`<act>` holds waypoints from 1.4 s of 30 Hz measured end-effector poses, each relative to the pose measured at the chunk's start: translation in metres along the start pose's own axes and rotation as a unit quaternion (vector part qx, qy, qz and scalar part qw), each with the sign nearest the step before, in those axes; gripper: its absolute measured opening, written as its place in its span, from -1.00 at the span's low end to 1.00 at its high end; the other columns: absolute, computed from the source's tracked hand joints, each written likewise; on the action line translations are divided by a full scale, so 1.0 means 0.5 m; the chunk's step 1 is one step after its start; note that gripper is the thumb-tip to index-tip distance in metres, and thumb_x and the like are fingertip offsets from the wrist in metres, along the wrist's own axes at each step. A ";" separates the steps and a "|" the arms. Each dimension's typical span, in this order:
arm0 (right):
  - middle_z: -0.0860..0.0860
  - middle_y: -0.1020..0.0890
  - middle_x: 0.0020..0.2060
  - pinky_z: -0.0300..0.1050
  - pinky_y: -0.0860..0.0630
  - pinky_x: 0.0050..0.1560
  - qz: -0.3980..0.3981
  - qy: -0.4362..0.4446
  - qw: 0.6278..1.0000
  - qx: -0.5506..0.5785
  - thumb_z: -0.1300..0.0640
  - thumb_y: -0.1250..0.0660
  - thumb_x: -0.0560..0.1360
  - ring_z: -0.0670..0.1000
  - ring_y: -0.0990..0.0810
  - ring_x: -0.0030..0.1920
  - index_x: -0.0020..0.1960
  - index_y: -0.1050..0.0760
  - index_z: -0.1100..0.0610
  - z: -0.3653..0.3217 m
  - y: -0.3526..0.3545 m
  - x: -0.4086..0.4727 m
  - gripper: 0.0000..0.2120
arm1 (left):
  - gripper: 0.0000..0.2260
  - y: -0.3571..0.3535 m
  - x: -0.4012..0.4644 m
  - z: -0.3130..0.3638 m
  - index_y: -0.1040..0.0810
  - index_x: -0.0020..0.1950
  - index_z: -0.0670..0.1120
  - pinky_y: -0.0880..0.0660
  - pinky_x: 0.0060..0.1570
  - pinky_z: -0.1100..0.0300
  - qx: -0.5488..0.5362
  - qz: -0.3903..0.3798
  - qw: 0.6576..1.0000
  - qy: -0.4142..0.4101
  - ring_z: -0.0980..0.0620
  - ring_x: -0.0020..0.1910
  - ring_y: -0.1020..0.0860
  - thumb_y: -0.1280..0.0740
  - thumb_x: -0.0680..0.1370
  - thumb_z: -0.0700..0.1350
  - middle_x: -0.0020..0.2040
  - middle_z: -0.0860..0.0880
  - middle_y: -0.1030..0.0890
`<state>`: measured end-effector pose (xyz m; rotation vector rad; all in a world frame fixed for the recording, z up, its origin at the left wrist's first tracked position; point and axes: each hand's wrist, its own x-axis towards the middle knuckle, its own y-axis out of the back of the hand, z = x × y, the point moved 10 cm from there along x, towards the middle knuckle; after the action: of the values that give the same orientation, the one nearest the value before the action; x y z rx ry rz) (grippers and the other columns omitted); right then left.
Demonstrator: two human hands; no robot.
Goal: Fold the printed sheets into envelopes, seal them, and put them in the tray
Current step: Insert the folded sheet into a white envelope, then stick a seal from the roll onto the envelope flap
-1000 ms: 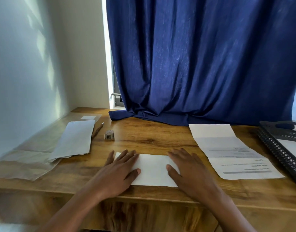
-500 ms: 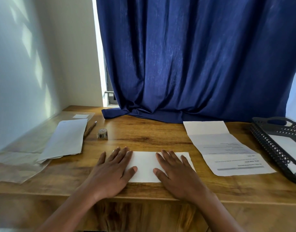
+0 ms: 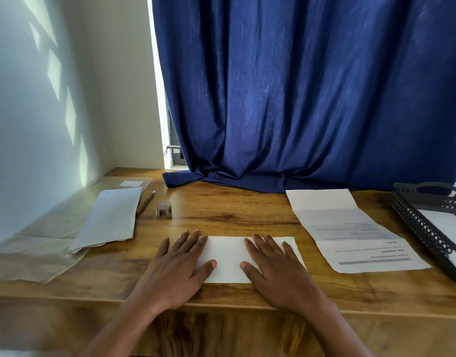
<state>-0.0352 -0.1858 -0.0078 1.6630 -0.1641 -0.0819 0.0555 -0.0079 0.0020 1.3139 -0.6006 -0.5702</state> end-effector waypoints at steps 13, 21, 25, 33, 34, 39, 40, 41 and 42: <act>-0.15 0.15 0.65 0.01 0.33 0.50 0.005 0.001 1.000 0.004 -0.41 0.28 0.58 -0.08 0.22 0.63 0.65 0.20 -0.16 0.001 0.005 -0.004 -0.29 | -0.43 0.177 0.047 -0.128 -0.37 0.49 0.27 -0.47 0.15 0.16 -0.190 0.196 0.960 0.061 0.15 0.23 -0.50 -0.47 0.52 0.21 0.44 0.08 -0.50; -0.17 0.17 0.64 -0.01 0.37 0.47 -0.001 -0.002 1.000 0.015 -0.42 0.25 0.58 -0.10 0.24 0.62 0.65 0.20 -0.18 0.001 0.004 -0.002 -0.30 | -0.38 0.187 0.159 -0.229 -0.33 0.58 0.11 -0.44 0.35 0.10 -0.103 -0.017 0.993 0.062 -0.06 0.41 -0.44 -0.48 0.57 -0.10 0.54 -0.05 -0.39; -0.17 0.14 0.65 0.00 0.36 0.47 0.008 -0.001 1.000 0.018 -0.42 0.25 0.58 -0.10 0.22 0.63 0.65 0.20 -0.17 0.000 0.005 -0.001 -0.29 | -0.37 0.156 0.182 -0.216 -0.38 0.55 0.11 -0.43 0.09 0.28 -0.063 -0.090 0.993 0.033 -0.02 0.29 -0.46 -0.40 0.54 -0.32 0.44 -0.05 -0.44; -0.17 0.12 0.65 -0.01 0.36 0.47 0.025 0.001 0.999 0.024 -0.43 0.26 0.57 -0.10 0.20 0.63 0.65 0.18 -0.16 0.000 0.010 -0.001 -0.28 | -0.45 0.162 0.202 -0.189 -0.51 0.45 0.05 -0.54 0.15 0.23 -0.061 -0.077 0.995 0.018 0.08 0.10 -0.58 -0.42 0.52 -0.35 0.37 -0.02 -0.52; -0.17 0.12 0.65 -0.01 0.36 0.47 0.027 0.001 0.999 0.024 -0.43 0.27 0.56 -0.10 0.20 0.63 0.65 0.18 -0.16 -0.001 0.010 0.000 -0.27 | -0.46 0.160 0.201 -0.183 -0.51 0.45 0.06 -0.53 0.11 0.27 -0.064 -0.076 0.995 0.012 0.12 0.05 -0.59 -0.44 0.52 -0.33 0.36 -0.01 -0.53; -0.18 0.13 0.64 -0.01 0.36 0.47 0.025 0.000 0.999 0.029 -0.47 0.34 0.48 -0.11 0.21 0.62 0.65 0.19 -0.18 -0.001 0.009 0.001 -0.21 | -0.45 0.152 0.194 -0.161 -0.49 0.46 0.03 -0.45 0.36 0.08 -0.099 -0.061 0.993 -0.003 0.24 -0.09 -0.54 -0.49 0.51 -0.28 0.28 0.03 -0.57; -0.18 0.14 0.64 -0.01 0.37 0.47 0.026 0.000 0.999 0.031 -0.47 0.35 0.48 -0.12 0.22 0.62 0.65 0.19 -0.18 -0.001 0.008 0.001 -0.21 | -0.46 0.151 0.193 -0.160 -0.50 0.46 0.02 -0.36 0.45 -0.06 -0.099 -0.057 0.993 -0.002 0.26 -0.09 -0.53 -0.49 0.51 -0.28 0.25 0.04 -0.57; -0.19 0.14 0.64 -0.02 0.37 0.47 0.027 0.000 0.999 0.032 -0.47 0.34 0.49 -0.13 0.22 0.62 0.64 0.20 -0.18 -0.001 0.008 0.000 -0.21 | -0.47 0.150 0.192 -0.160 -0.51 0.45 0.00 -0.31 0.49 -0.12 -0.102 -0.052 0.993 -0.001 0.28 -0.09 -0.52 -0.49 0.52 -0.28 0.23 0.05 -0.57; -0.19 0.14 0.64 -0.03 0.38 0.46 0.029 -0.001 0.999 0.032 -0.46 0.33 0.50 -0.14 0.22 0.61 0.64 0.20 -0.18 0.000 0.008 0.000 -0.23 | -0.49 0.150 0.192 -0.161 -0.51 0.44 0.00 -0.30 0.50 -0.13 -0.106 -0.047 0.993 -0.001 0.29 -0.09 -0.52 -0.49 0.52 -0.28 0.23 0.04 -0.58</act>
<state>-0.0354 -0.1863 -0.0038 1.7213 -0.2178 -0.0351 0.1836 -0.0047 0.0718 1.1442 -0.4677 -0.6950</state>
